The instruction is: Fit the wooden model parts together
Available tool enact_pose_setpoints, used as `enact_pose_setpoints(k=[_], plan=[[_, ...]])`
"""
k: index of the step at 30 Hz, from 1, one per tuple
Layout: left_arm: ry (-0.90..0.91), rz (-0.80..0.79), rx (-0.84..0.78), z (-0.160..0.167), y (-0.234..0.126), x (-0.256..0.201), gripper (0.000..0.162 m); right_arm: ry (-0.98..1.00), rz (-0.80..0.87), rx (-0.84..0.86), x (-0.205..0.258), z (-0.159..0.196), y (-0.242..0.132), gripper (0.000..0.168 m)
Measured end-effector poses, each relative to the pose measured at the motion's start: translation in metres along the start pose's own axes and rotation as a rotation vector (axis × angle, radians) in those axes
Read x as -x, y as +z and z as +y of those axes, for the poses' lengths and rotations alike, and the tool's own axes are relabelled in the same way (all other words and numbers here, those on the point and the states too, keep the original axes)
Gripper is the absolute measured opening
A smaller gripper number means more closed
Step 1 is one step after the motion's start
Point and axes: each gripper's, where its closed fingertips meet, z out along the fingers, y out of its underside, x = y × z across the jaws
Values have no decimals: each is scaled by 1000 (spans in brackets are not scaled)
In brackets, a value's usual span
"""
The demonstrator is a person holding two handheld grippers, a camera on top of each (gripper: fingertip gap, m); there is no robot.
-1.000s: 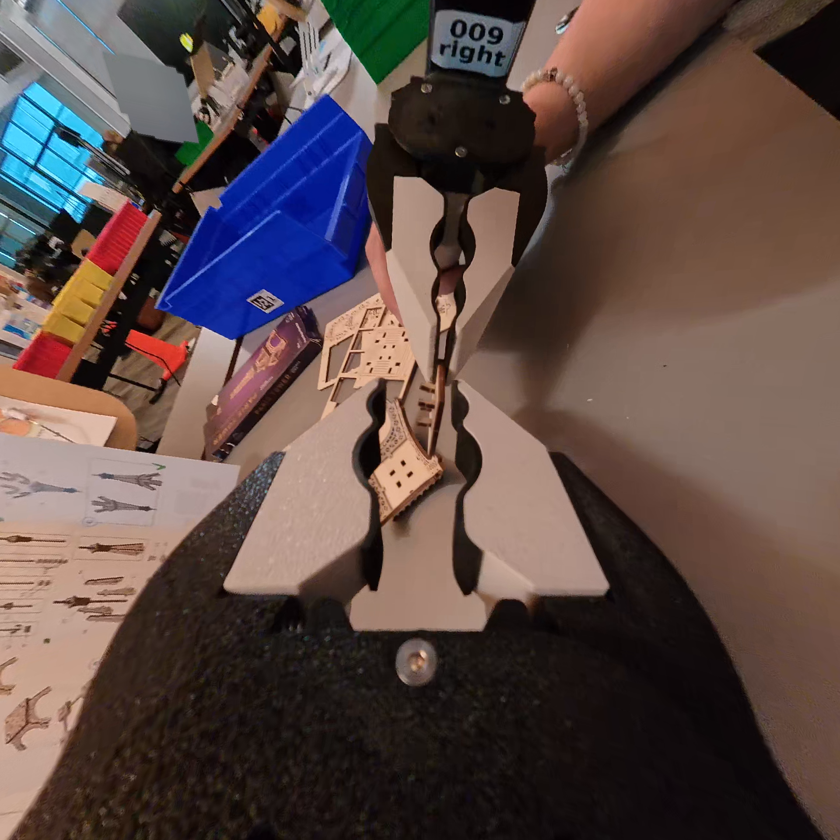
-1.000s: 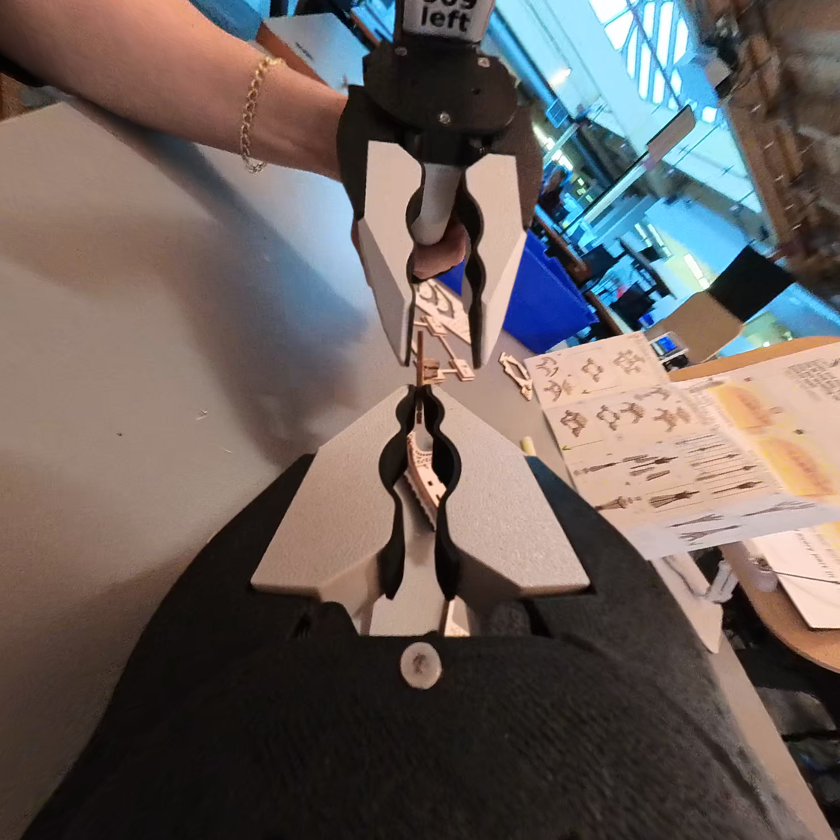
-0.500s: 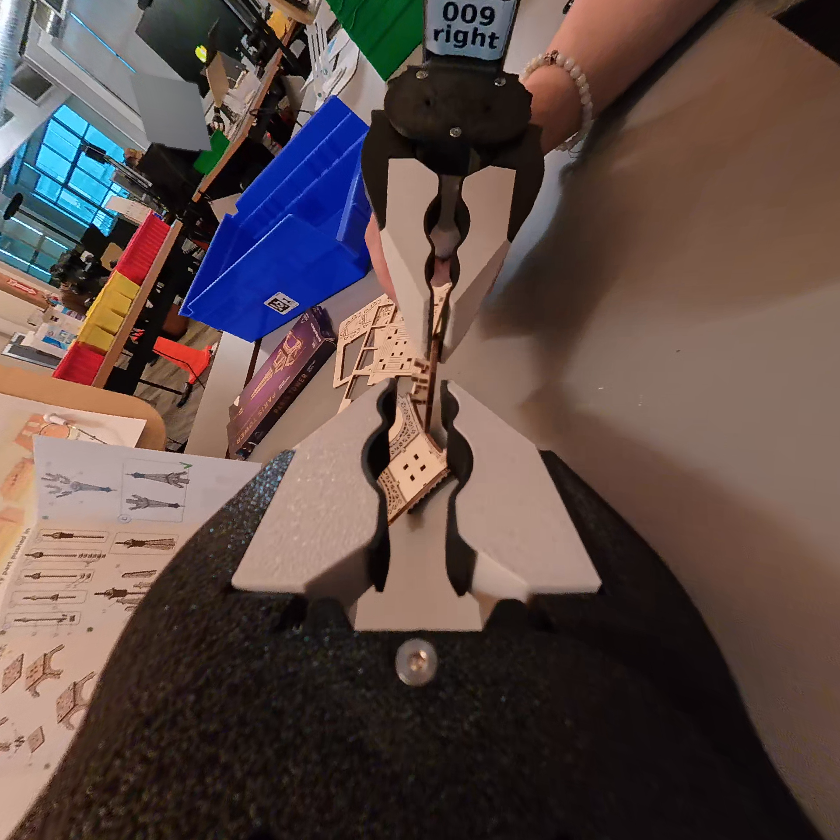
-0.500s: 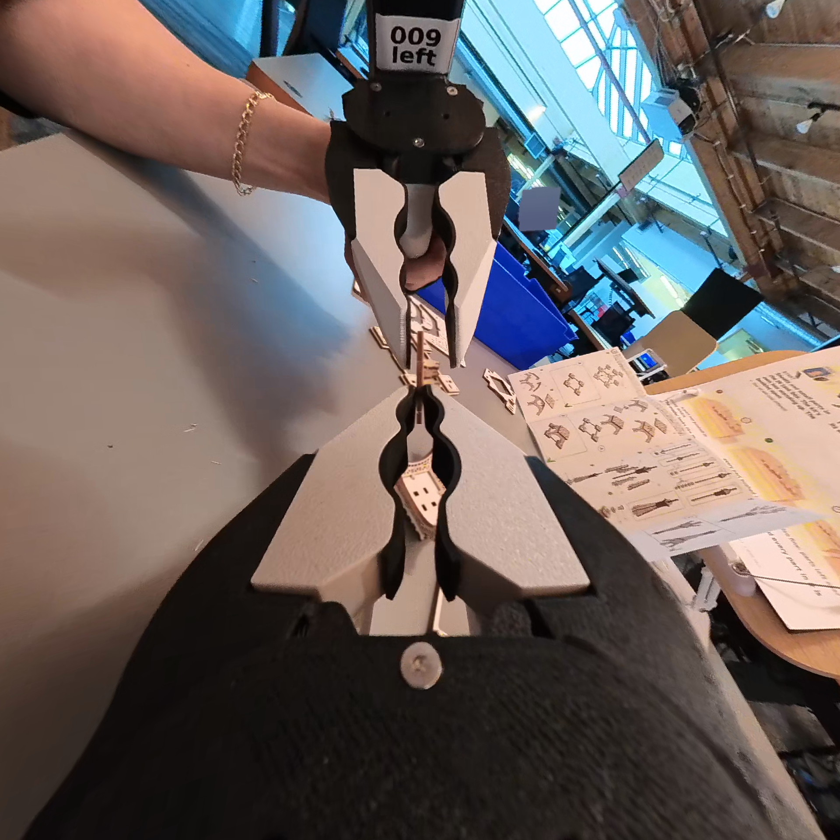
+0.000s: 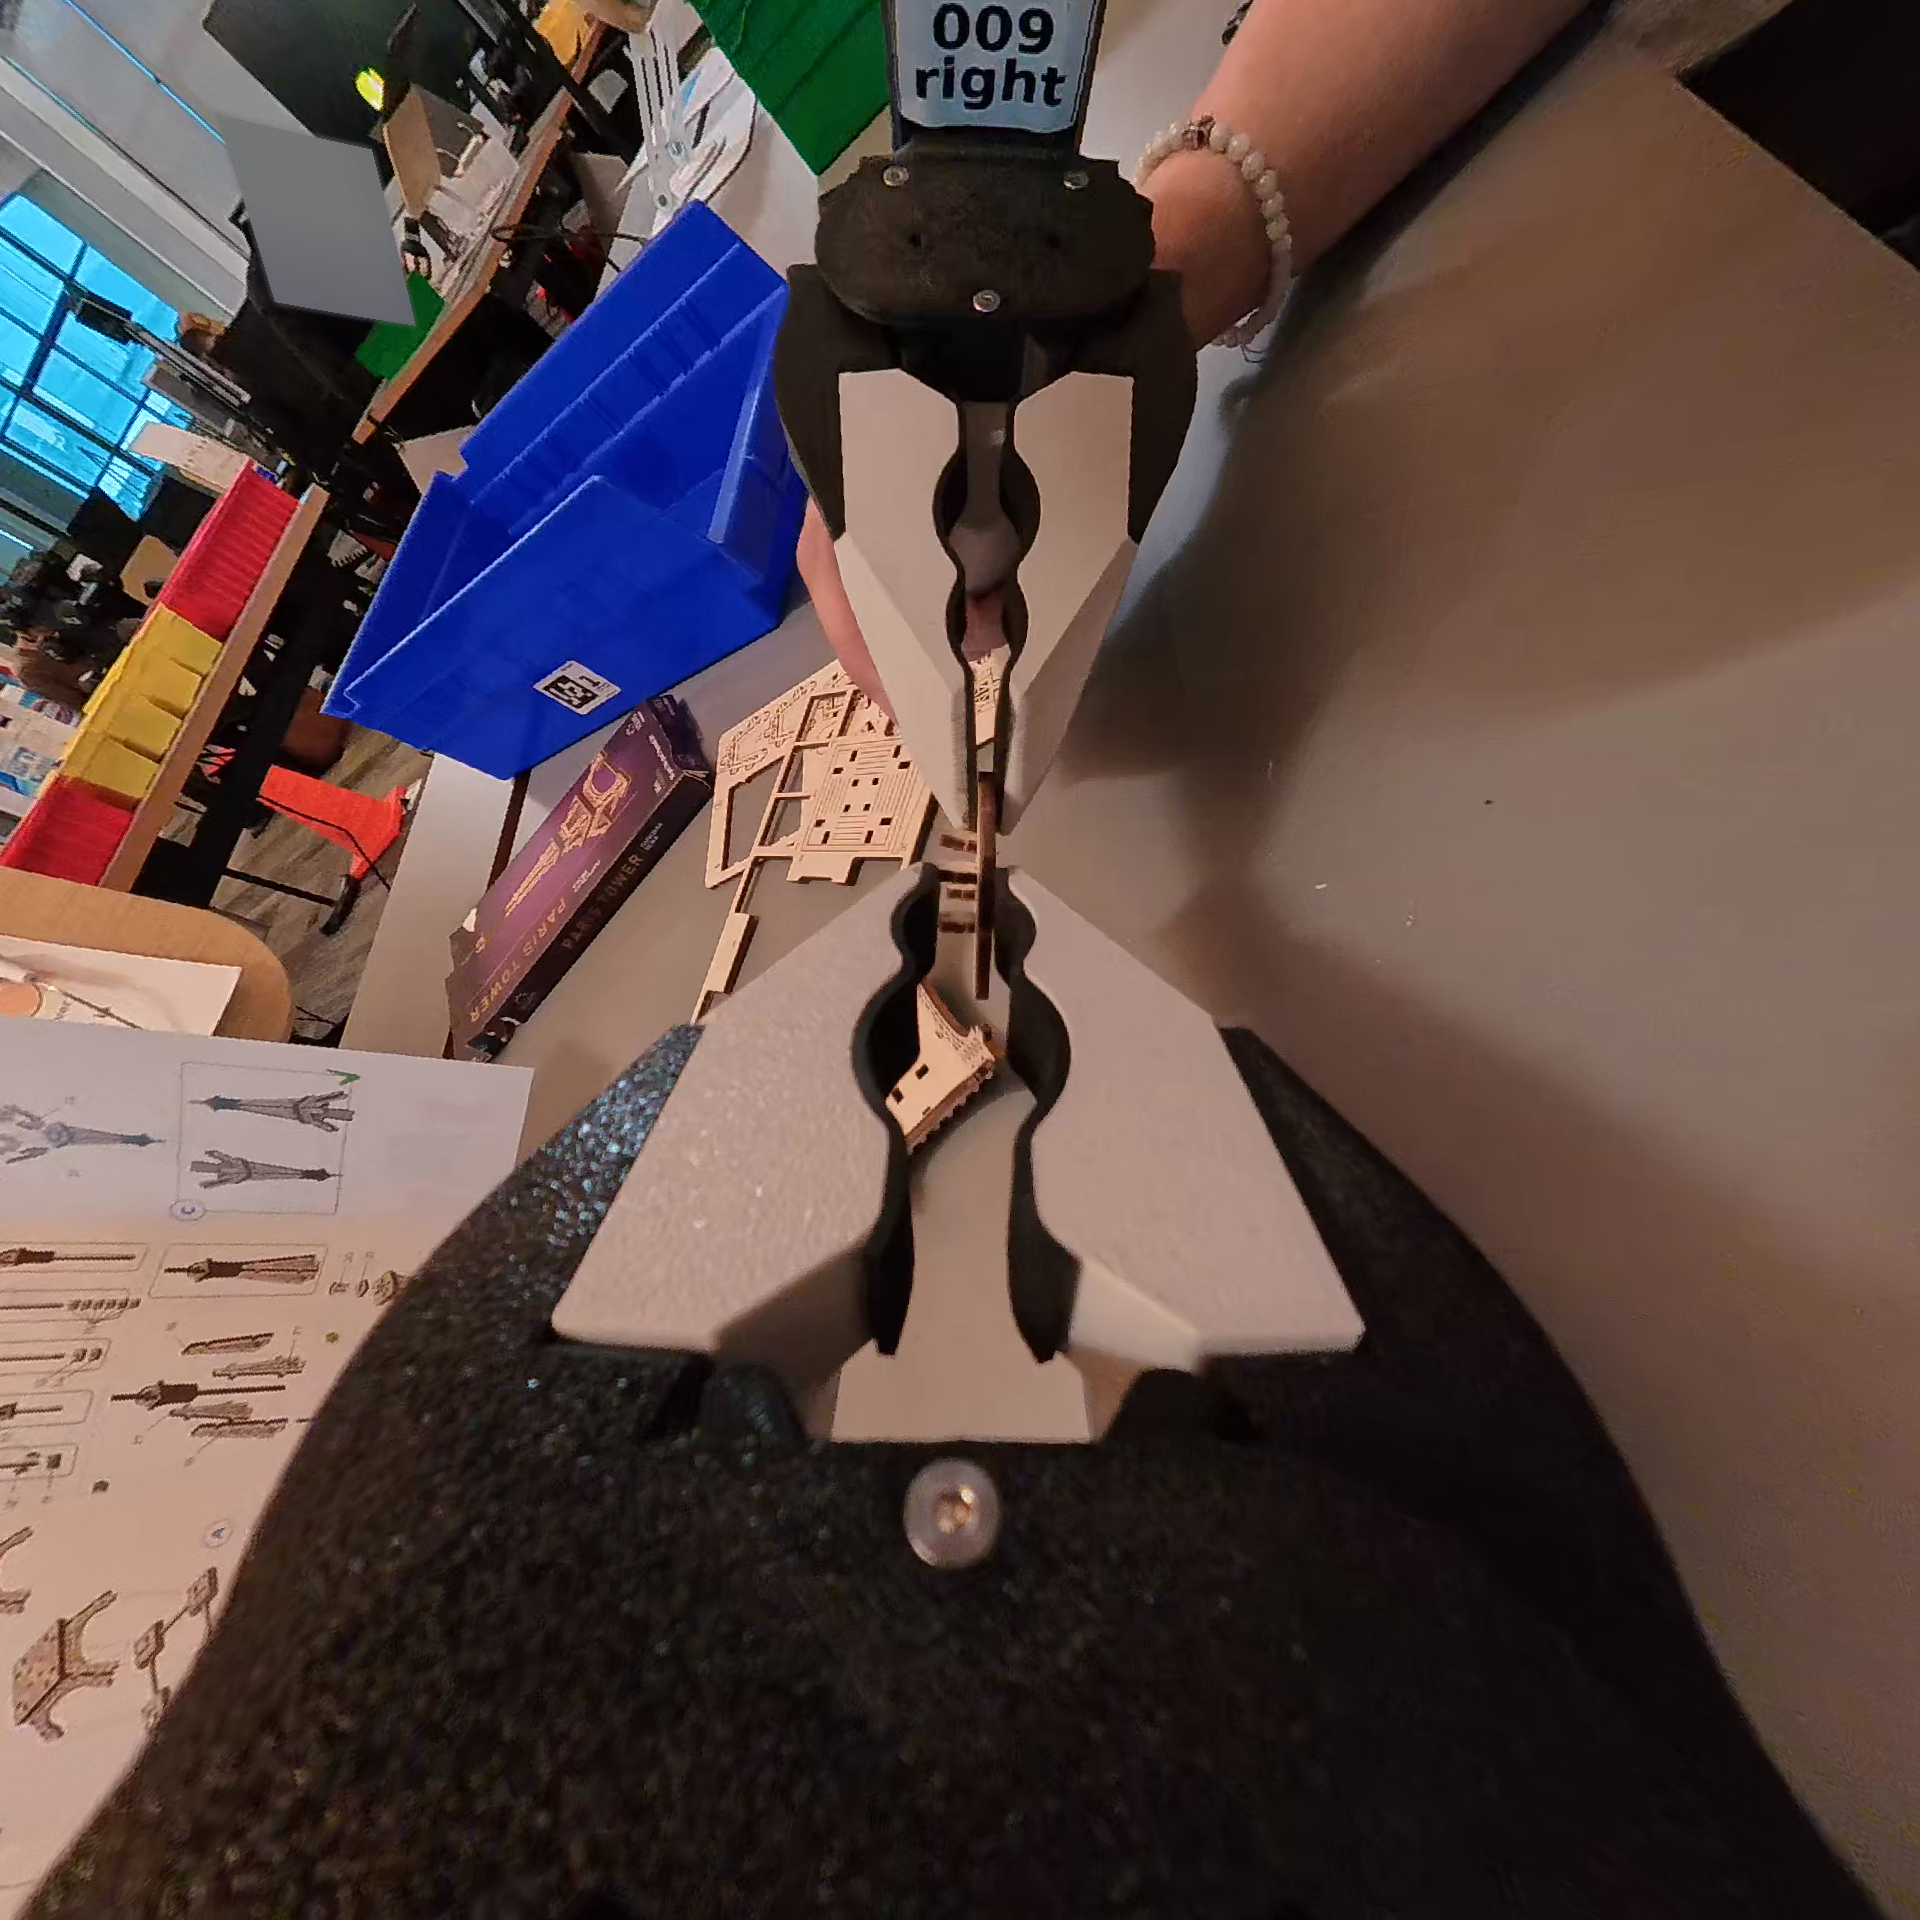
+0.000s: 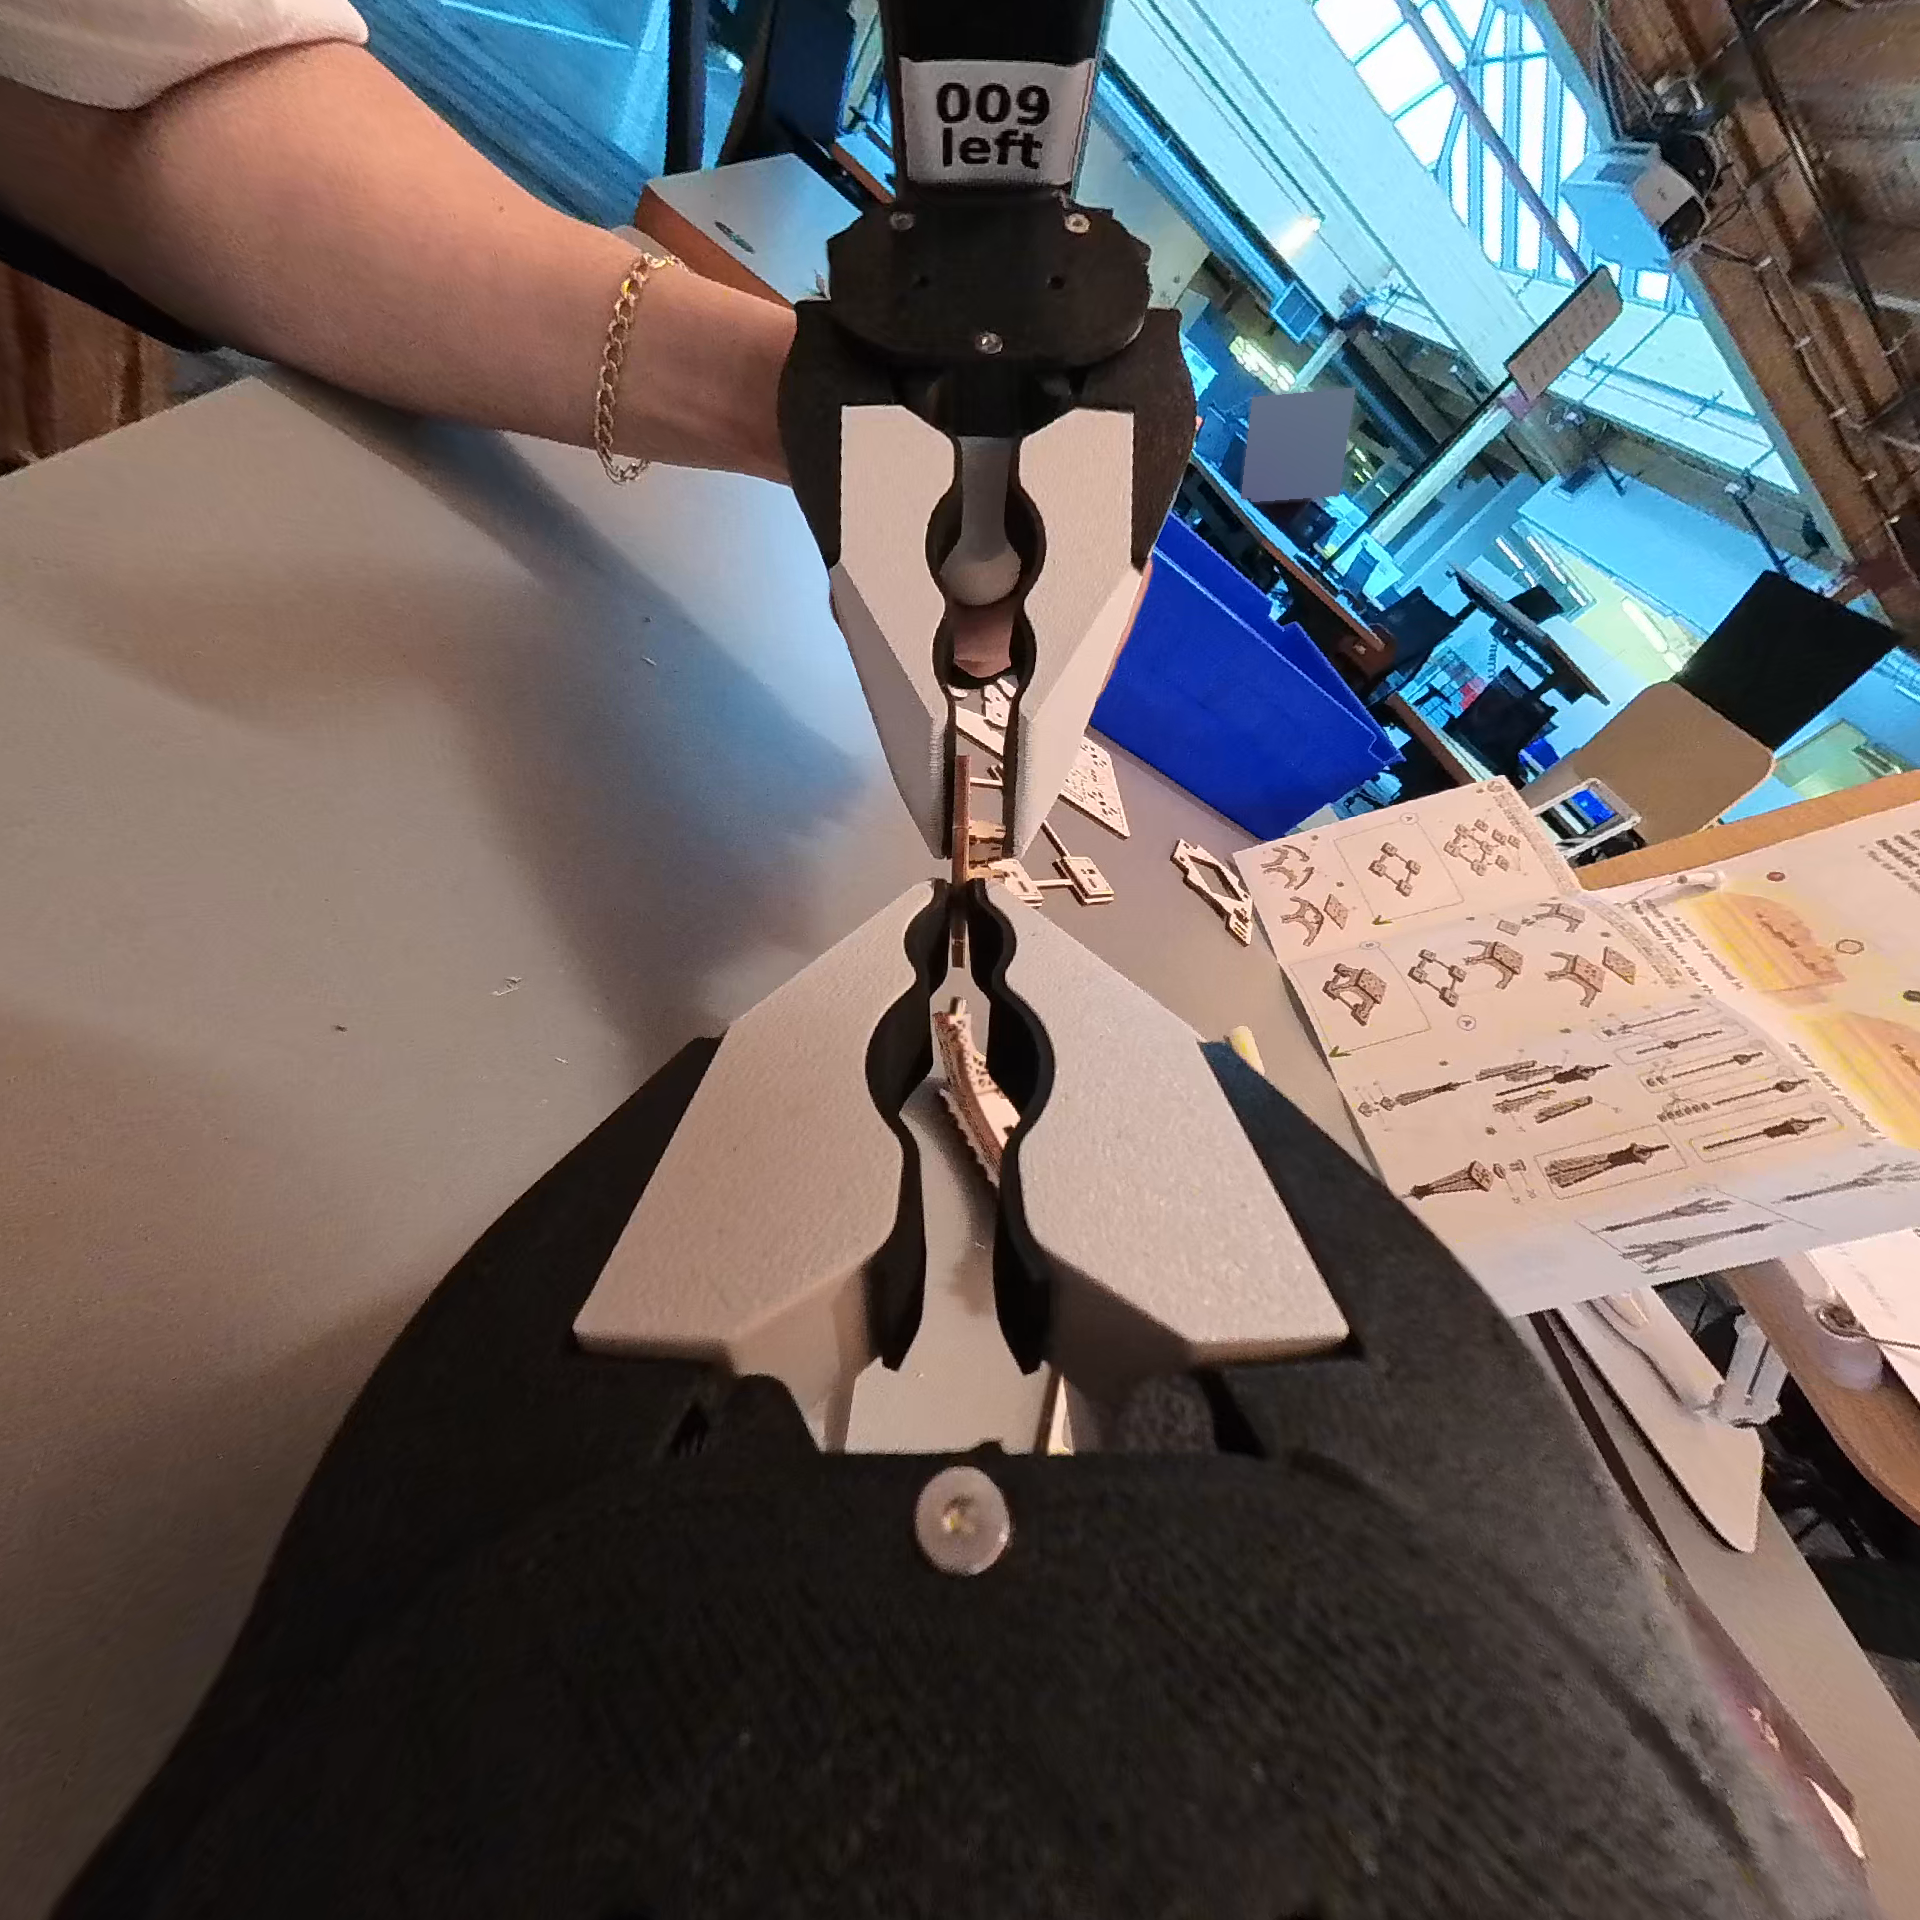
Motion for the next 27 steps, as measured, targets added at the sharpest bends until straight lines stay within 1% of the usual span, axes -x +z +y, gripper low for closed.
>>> enact_pose_setpoints(k=[17, 27], plan=[[20, -39, 27, 1, 1, 7, 7, 87, 16, -7, -8, 2, -1, 1], [14, -56, -15, 0, 3, 8, 8, 133, -1, -2, -8, 5, 0, 0]])
